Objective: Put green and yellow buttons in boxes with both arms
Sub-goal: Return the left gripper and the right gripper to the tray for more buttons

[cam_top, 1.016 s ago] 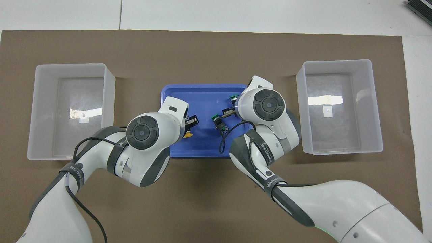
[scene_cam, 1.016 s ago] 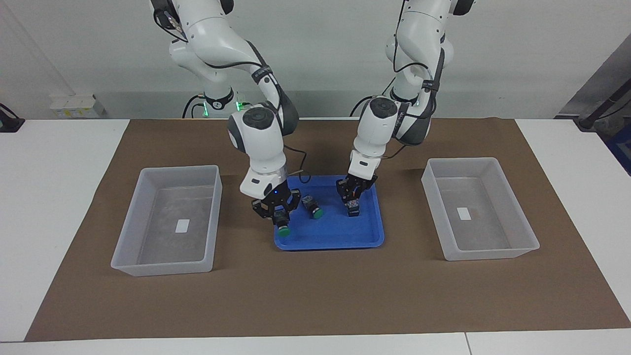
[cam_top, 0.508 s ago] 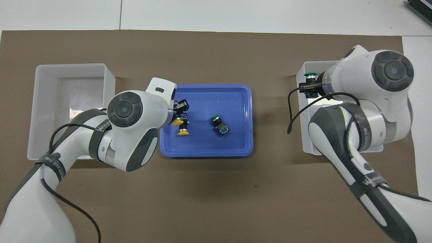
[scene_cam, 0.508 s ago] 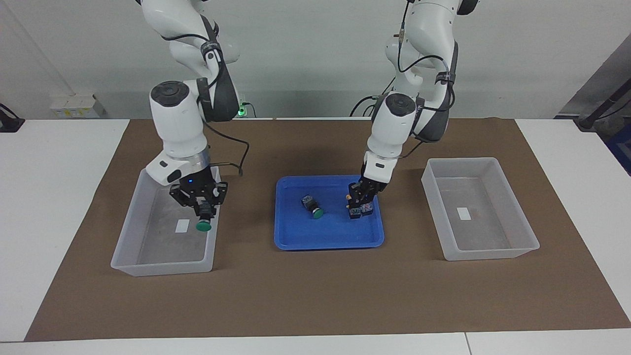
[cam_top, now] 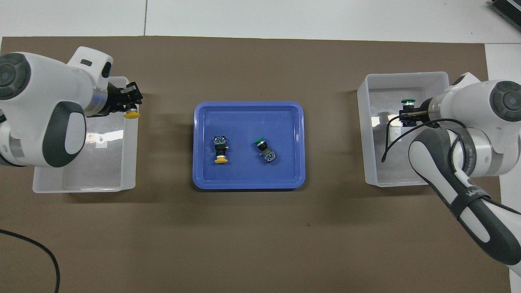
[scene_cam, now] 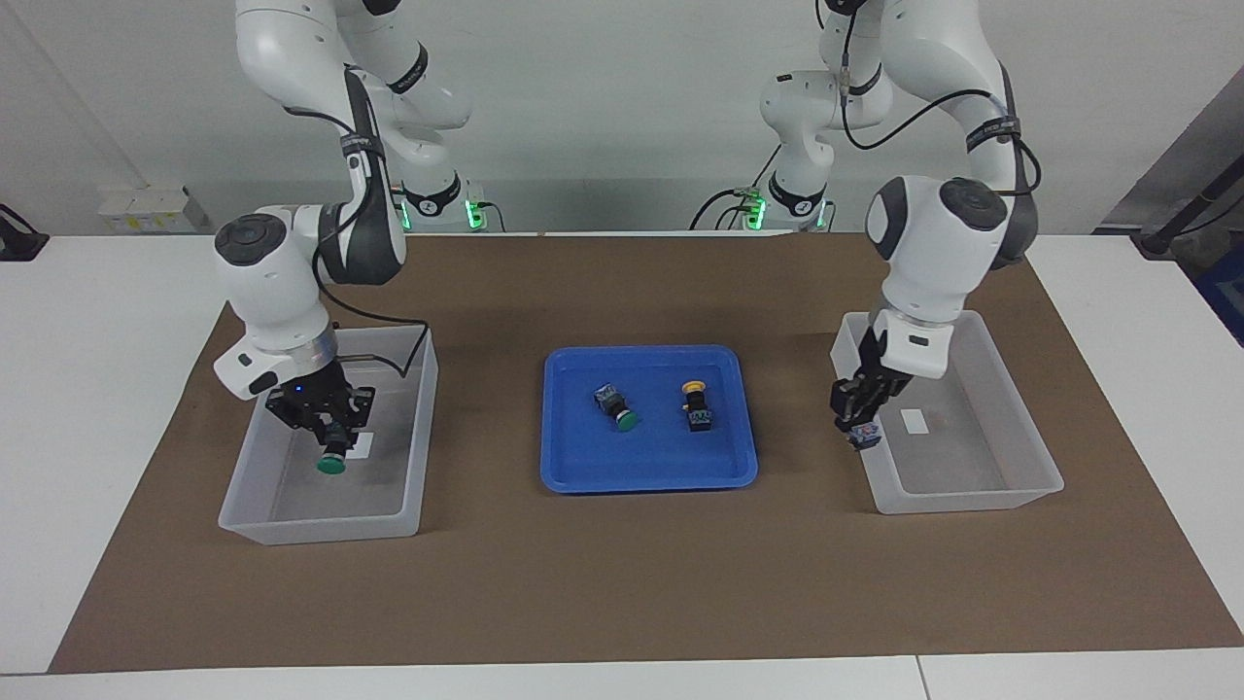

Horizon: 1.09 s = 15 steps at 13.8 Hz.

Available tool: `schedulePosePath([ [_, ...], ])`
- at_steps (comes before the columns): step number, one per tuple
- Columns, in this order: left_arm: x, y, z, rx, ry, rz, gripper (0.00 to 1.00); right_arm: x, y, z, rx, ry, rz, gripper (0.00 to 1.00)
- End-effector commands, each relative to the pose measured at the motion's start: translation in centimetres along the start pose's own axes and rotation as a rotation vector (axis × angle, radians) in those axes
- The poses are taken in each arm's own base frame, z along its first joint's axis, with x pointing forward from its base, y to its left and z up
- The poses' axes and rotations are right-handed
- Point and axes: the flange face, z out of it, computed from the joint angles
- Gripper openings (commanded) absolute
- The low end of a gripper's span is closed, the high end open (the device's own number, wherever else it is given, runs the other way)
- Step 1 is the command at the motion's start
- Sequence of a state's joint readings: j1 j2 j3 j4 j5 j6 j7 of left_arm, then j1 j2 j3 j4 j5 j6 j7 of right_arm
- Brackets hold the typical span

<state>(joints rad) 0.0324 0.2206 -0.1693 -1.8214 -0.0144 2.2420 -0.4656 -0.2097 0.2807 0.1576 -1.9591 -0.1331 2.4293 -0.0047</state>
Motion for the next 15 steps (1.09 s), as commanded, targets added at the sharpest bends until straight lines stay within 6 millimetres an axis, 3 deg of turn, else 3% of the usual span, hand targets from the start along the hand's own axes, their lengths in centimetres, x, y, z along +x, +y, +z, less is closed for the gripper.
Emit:
schedulePosePath([
  [1,1.7,-4.2,-0.4,0.006,-0.015,0.074,0.00,-0.1,0.6,2.4,0.023,0.010,-0.009,0.11],
  [3,2.3,-7.5,0.0,0.019,-0.025,0.114,0.00,-0.3,1.2,3.3,0.026,-0.003,0.001,0.27],
  [5,1.7,-9.2,1.7,0.031,-0.052,0.130,0.00,-0.3,1.6,3.4,0.025,-0.007,0.011,0.53],
  [6,1.4,-9.9,3.0,0.033,-0.058,0.136,0.00,-0.1,1.6,3.3,0.026,-0.004,0.012,0.55],
  [8,1.4,-12.1,5.3,0.030,-0.035,0.110,0.00,0.5,1.2,1.5,0.019,0.019,0.007,0.84],
  [9,1.2,-12.4,6.6,0.030,-0.046,0.120,0.00,0.9,0.7,-0.3,0.014,0.040,0.003,0.88],
  [11,0.9,-12.9,8.6,0.027,-0.052,0.143,0.00,1.3,-2.0,-3.3,0.012,0.061,-0.020,0.99],
  [12,0.8,-12.9,9.2,0.025,-0.045,0.142,0.00,1.4,-3.8,-4.7,0.016,0.068,-0.012,1.00],
  [14,0.4,-13.0,10.3,0.022,-0.038,0.142,0.00,1.5,-9.6,-6.9,0.031,0.064,-0.003,1.00],
  [15,0.3,-12.8,10.5,0.021,-0.039,0.145,0.06,1.6,-13.0,-7.9,0.045,0.064,-0.006,1.00],
])
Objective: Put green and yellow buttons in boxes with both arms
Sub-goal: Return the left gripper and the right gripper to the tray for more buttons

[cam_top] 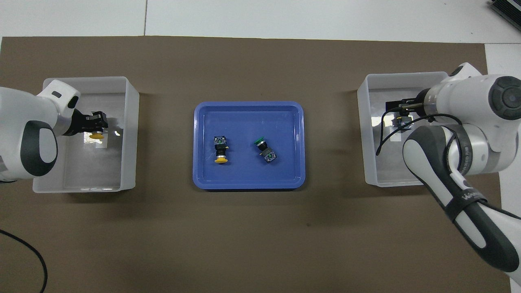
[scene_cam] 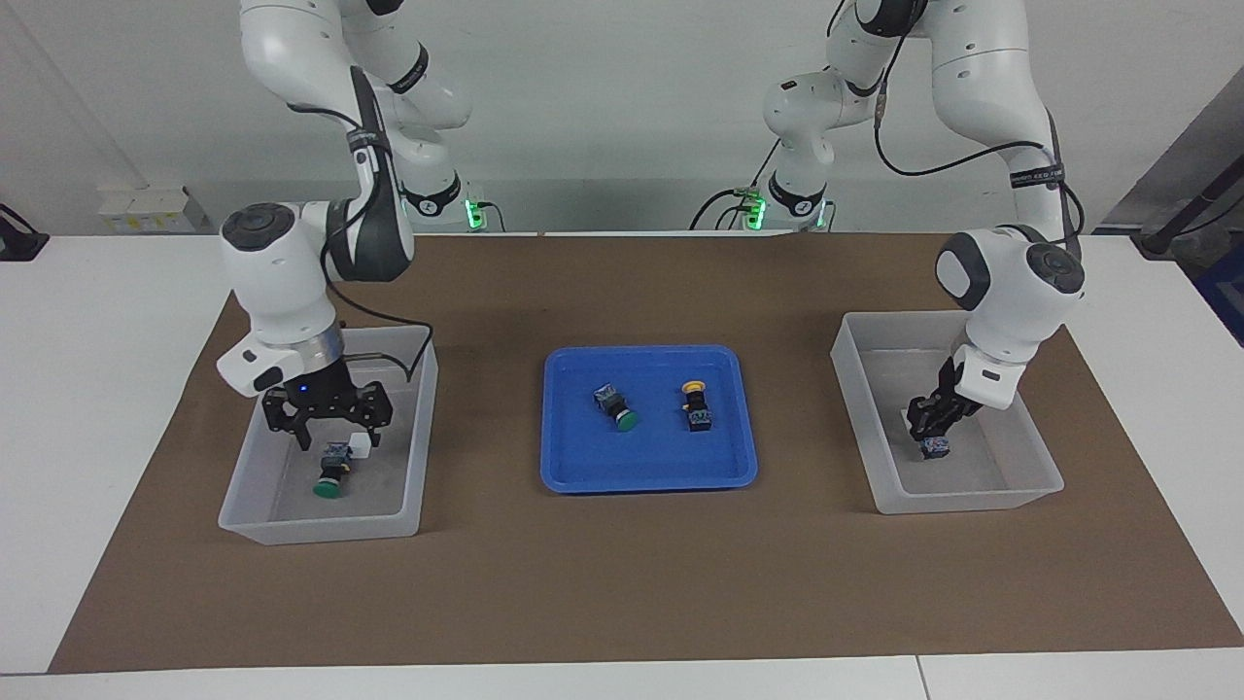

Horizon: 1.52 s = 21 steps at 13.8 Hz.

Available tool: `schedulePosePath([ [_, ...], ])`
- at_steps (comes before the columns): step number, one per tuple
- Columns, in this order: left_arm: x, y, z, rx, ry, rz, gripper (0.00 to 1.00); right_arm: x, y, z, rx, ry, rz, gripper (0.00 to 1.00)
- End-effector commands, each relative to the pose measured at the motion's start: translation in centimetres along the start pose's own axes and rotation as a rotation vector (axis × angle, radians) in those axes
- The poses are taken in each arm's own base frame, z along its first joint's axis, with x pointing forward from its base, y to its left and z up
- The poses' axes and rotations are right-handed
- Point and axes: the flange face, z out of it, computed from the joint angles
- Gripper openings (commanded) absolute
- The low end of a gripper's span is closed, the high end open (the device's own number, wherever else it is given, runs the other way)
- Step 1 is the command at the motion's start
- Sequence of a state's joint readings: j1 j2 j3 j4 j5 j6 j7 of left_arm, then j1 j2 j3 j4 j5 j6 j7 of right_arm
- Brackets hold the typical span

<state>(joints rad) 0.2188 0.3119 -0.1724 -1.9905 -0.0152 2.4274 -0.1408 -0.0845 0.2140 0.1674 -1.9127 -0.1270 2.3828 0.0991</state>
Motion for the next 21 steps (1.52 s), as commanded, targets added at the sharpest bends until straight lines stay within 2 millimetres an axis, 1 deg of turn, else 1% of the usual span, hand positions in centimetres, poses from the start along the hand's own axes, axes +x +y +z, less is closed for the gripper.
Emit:
schedulePosePath([
  [1,-0.3,0.2,0.1,-0.013,0.016,0.014,0.36,0.2,-8.5,-2.6,0.040,-0.001,0.036,1.00],
  [2,-0.1,0.4,0.0,-0.013,0.017,0.020,0.50,0.5,-11.0,-3.3,0.056,0.020,0.073,1.00],
  [3,0.1,0.6,-0.2,-0.012,0.020,0.024,0.66,0.4,-14.0,-4.0,0.076,0.040,0.067,1.00],
  [4,0.6,0.7,-0.7,-0.010,0.028,0.028,0.74,0.2,-16.0,-4.1,0.093,0.057,0.038,1.00],
  [5,1.4,0.9,-1.9,-0.007,0.024,0.035,0.74,0.0,-17.2,-3.9,0.104,0.068,0.024,1.00],
  [6,2.6,1.2,-3.8,-0.007,0.015,0.036,0.73,-0.8,-20.4,-3.6,0.123,0.069,-0.022,1.00],
  [7,3.6,1.5,-5.9,0.003,-0.001,0.043,0.73,-1.7,-23.1,-3.4,0.144,0.086,-0.066,1.00],
  [8,4.5,2.7,-8.1,0.007,-0.004,0.060,0.73,-2.7,-25.7,-3.0,0.164,0.096,-0.107,1.00],
  [9,5.0,4.6,-10.5,0.005,-0.015,0.078,0.72,-4.0,-27.8,-2.0,0.170,0.087,-0.150,1.00],
  [10,5.0,6.5,-12.0,0.006,-0.040,0.081,0.72,-4.7,-28.4,-1.2,0.172,0.087,-0.181,1.00],
  [11,5.0,8.3,-12.8,0.007,-0.052,0.048,0.72,-5.5,-28.6,-0.3,0.177,0.094,-0.235,1.00],
  [12,4.8,10.0,-13.3,0.005,-0.047,0.016,0.72,-6.2,-28.5,0.5,0.179,0.103,-0.295,1.00],
  [14,3.5,13.8,-13.4,0.001,-0.048,-0.005,0.72,-7.2,-28.5,1.5,0.174,0.091,-0.341,1.00],
  [16,1.4,17.5,-12.5,0.005,-0.059,-0.041,0.71,-9.1,-30.4,2.8,0.183,0.074,-0.402,1.00],
  [17,0.1,18.9,-11.4,0.007,-0.064,-0.044,0.70,-10.0,-30.5,4.0,0.188,0.071,-0.417,1.00],
  [18,-1.4,20.2,-10.8,0.000,-0.049,-0.042,0.70,-10.7,-30.7,5.3,0.193,0.066,-0.430,1.00],
  [20,-4.9,22.3,-8.1,-0.022,-0.014,-0.053,0.69,-11.8,-31.7,6.9,0.206,0.068,-0.470,1.00],
  [21,-6.0,23.5,-7.1,-0.034,-0.004,-0.052,0.68,-12.1,-31.7,7.5,0.202,0.061,-0.476,0.88],
])
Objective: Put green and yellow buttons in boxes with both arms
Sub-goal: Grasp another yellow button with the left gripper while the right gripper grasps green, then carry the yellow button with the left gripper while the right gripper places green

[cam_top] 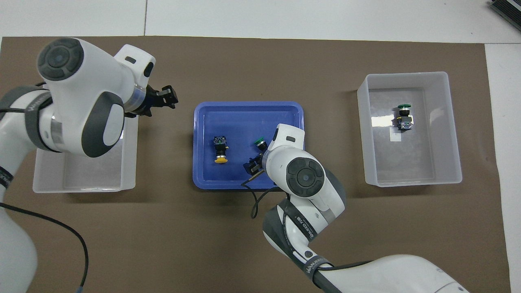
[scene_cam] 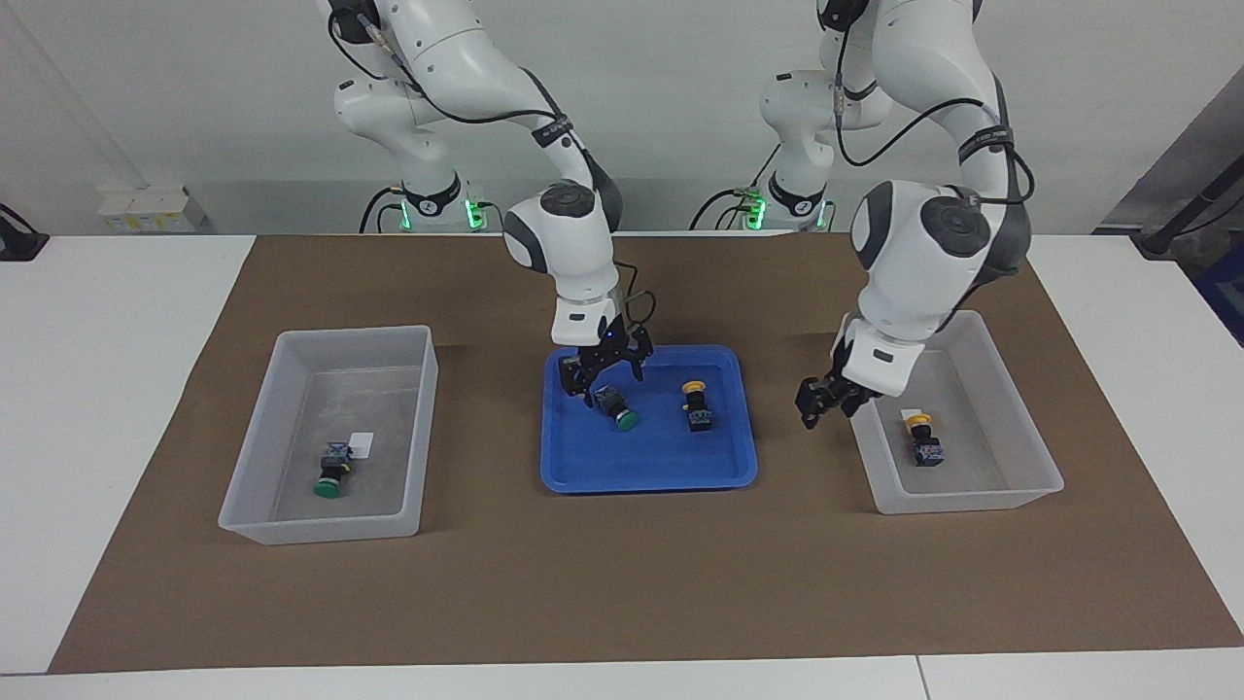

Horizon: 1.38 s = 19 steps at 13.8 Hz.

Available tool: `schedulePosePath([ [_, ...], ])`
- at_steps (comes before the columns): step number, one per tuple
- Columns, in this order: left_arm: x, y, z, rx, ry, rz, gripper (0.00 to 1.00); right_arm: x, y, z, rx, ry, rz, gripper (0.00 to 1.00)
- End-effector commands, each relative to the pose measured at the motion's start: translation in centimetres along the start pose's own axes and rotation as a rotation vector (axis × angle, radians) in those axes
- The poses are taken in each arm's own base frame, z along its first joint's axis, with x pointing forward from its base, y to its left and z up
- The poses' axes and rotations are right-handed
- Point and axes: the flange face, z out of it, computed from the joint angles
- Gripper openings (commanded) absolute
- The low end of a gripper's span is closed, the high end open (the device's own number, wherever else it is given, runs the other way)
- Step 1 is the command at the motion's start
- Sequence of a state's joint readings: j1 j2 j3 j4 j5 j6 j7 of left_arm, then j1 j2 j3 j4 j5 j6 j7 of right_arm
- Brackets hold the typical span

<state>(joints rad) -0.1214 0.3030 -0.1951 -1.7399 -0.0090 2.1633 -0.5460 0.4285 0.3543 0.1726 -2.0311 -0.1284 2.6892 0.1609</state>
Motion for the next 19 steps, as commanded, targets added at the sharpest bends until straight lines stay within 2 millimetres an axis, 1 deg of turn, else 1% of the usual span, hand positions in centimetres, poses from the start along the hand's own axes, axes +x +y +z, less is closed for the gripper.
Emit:
schedulePosePath([
  [1,-4.2,1.7,2.0,-0.002,0.034,-0.003,0.66,-0.6,0.0,1.1,0.003,0.002,-0.032,0.68],
  [2,-5.3,2.9,2.6,-0.003,0.027,-0.005,0.66,-0.6,0.0,1.1,0.003,0.002,-0.027,0.46],
  [3,-6.4,3.8,3.3,-0.001,0.018,-0.002,0.66,-0.5,0.0,0.9,0.003,0.005,-0.021,0.17],
  [4,-7.5,4.4,4.0,0.003,0.010,0.011,0.66,-0.3,0.2,0.3,0.000,0.014,-0.013,0.00],
  [5,-8.9,5.1,5.0,0.011,-0.005,0.032,0.66,0.2,1.0,-0.8,-0.005,0.027,0.005,0.00],
  [6,-10.1,5.9,5.9,0.008,-0.007,0.041,0.65,0.8,2.0,-2.8,-0.014,0.049,0.038,0.00],
  [7,-11.1,6.6,6.8,0.000,-0.004,0.038,0.65,1.2,3.9,-4.7,-0.031,0.059,0.076,0.00],
  [8,-12.3,7.4,7.6,-0.002,-0.007,0.051,0.65,1.5,4.9,-6.9,-0.047,0.059,0.097,0.00],
  [9,-13.4,7.6,8.4,0.001,-0.013,0.063,0.65,1.7,6.0,-8.8,-0.061,0.062,0.133,0.00],
  [10,-13.8,7.7,8.7,0.004,-0.017,0.065,0.65,1.6,8.1,-10.6,-0.082,0.061,0.169,0.00],
  [11,-14.7,8.4,9.0,0.005,-0.022,0.077,0.64,1.3,10.3,-12.0,-0.103,0.056,0.195,0.00],
  [13,-15.2,8.2,10.0,-0.012,-0.007,0.078,0.62,0.6,14.9,-15.1,-0.144,0.053,0.267,0.00],
  [14,-15.3,8.1,10.4,-0.027,0.007,0.078,0.61,-0.1,17.3,-16.1,-0.162,0.039,0.315,0.00],
  [16,-15.2,7.9,11.1,-0.034,0.014,0.083,0.59,-1.5,22.0,-16.9,-0.191,0.018,0.392,0.00],
  [17,-15.0,7.8,11.2,-0.035,0.015,0.080,0.57,-2.2,23.4,-17.0,-0.198,0.006,0.410,0.00],
  [19,-14.7,7.5,11.1,-0.036,0.019,0.074,0.42,-3.4,26.2,-16.9,-0.209,-0.016,0.462,0.00],
])
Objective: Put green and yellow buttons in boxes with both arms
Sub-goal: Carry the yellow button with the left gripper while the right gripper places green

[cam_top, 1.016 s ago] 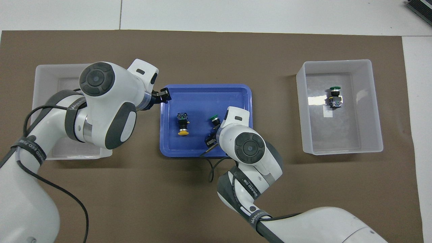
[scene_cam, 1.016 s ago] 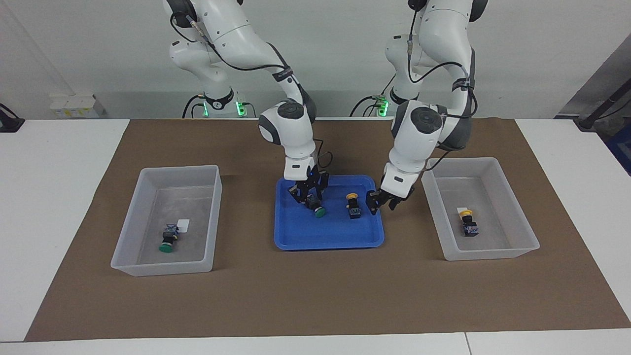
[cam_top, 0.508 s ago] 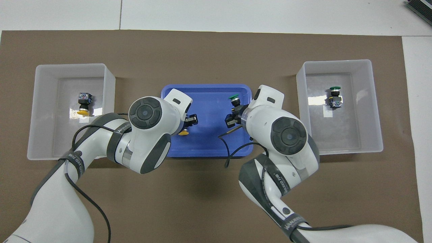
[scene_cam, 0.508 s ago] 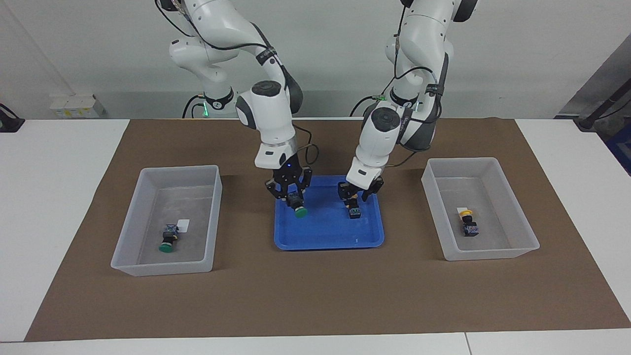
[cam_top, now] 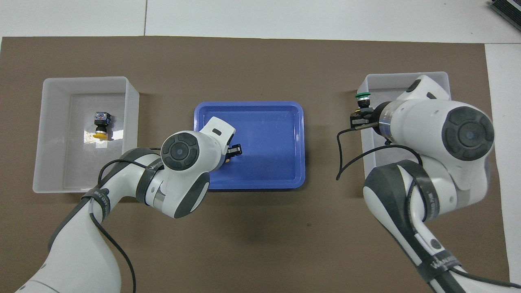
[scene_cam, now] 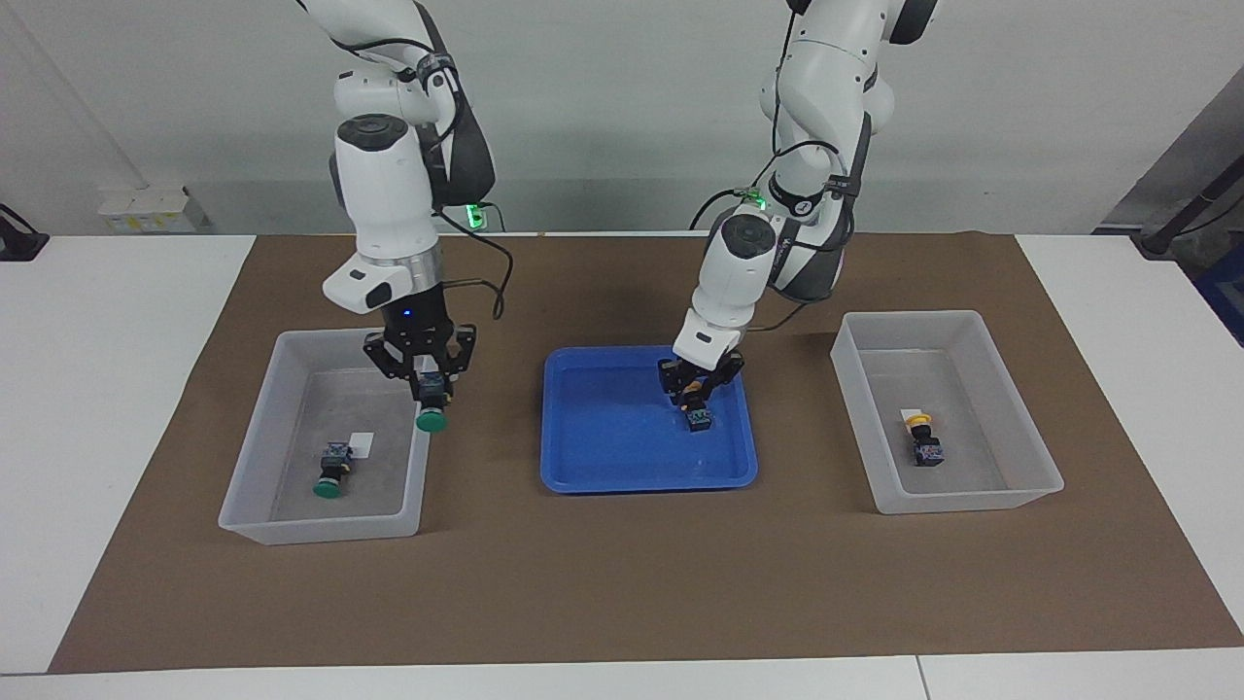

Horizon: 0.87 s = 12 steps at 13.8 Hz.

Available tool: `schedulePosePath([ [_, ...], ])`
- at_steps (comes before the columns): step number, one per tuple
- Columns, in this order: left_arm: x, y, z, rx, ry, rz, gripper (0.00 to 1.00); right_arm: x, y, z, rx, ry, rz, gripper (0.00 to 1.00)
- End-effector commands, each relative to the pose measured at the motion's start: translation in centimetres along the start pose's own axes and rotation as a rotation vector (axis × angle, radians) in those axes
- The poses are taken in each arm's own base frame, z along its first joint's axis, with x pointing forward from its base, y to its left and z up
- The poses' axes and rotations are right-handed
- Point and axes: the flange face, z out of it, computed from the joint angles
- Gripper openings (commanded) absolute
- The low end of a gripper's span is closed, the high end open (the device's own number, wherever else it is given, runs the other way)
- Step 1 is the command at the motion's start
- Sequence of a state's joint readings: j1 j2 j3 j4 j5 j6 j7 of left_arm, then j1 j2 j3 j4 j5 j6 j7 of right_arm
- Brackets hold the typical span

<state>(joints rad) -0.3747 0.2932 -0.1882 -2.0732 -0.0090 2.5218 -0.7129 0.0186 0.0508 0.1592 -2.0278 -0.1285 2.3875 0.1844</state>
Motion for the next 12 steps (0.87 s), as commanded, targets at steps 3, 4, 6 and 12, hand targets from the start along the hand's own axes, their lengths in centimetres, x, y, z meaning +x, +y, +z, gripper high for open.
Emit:
schedulePosePath([
  [3,0.5,-0.5,-0.3,-0.002,0.022,-0.012,0.06,-0.7,5.9,4.0,-0.013,-0.046,0.080,0.00],
  [4,1.0,-0.4,-0.5,-0.004,0.025,-0.015,0.00,-0.5,6.9,5.5,-0.008,-0.031,0.079,0.00],
  [6,2.2,-0.4,-1.9,-0.007,0.033,-0.024,0.00,-0.6,8.5,8.2,-0.004,-0.026,0.085,0.00],
  [12,12.4,-6.3,-13.7,0.042,0.029,-0.159,0.00,-1.3,9.1,13.2,0.016,-0.031,0.050,0.24],
])
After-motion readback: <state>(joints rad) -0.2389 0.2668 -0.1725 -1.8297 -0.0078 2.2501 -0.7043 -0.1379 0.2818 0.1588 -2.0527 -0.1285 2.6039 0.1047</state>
